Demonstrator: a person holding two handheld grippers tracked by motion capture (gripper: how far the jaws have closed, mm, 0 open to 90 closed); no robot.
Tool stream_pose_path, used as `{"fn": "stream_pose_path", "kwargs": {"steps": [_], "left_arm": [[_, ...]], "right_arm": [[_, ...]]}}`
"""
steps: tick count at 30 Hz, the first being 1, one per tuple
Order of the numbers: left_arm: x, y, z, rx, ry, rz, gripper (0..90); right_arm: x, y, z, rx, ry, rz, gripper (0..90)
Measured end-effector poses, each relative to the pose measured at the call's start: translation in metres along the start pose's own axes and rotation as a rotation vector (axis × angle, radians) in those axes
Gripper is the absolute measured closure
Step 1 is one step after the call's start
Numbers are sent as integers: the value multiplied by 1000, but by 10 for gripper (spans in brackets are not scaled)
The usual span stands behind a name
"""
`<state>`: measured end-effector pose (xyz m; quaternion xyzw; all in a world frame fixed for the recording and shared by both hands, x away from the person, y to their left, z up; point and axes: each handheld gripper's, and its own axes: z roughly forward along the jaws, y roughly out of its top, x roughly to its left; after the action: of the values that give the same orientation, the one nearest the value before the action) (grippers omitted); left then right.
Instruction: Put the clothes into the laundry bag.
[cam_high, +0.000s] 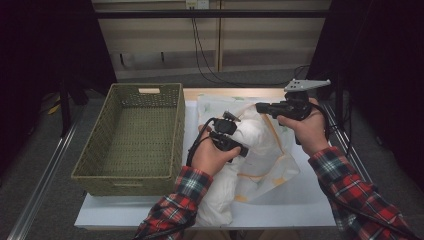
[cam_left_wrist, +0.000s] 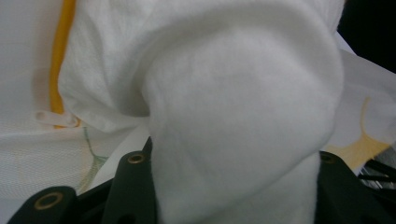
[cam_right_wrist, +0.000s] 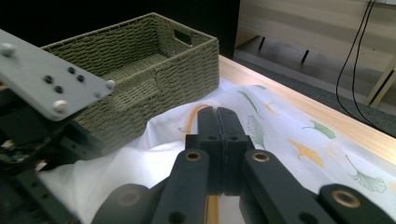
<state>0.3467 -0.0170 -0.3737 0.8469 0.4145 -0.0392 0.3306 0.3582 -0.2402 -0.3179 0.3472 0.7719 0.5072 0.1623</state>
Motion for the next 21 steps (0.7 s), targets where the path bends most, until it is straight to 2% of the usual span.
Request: {"fn": "stream_pose_path", "kwargs": {"steps": [2,8,21], "left_arm": [[4,0,1,-12,6,-17,542],[10,1,1,-46,16,-22,529],[4,-2,6,-37,-16,4,526]], "right_arm": [[0,0,0,0,2,-2,900],[1,-2,3,8,6,0,900],[3,-3,6,8,7,4,900]]}}
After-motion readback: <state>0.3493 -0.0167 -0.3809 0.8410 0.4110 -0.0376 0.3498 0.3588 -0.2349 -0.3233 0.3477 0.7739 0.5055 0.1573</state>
